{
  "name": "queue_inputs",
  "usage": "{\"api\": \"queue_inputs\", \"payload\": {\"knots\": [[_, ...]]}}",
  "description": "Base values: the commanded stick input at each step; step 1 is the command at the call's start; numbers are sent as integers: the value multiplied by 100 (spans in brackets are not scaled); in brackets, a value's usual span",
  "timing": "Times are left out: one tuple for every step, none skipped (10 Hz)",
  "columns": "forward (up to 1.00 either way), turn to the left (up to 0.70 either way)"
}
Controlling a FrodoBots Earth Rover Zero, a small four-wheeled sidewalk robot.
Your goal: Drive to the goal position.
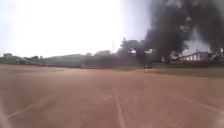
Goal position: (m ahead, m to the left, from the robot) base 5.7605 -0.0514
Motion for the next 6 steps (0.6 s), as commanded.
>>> {"api": "queue_inputs", "payload": {"knots": [[70, 0], [70, 0], [70, 0], [70, 0], [70, 0], [70, 0]]}}
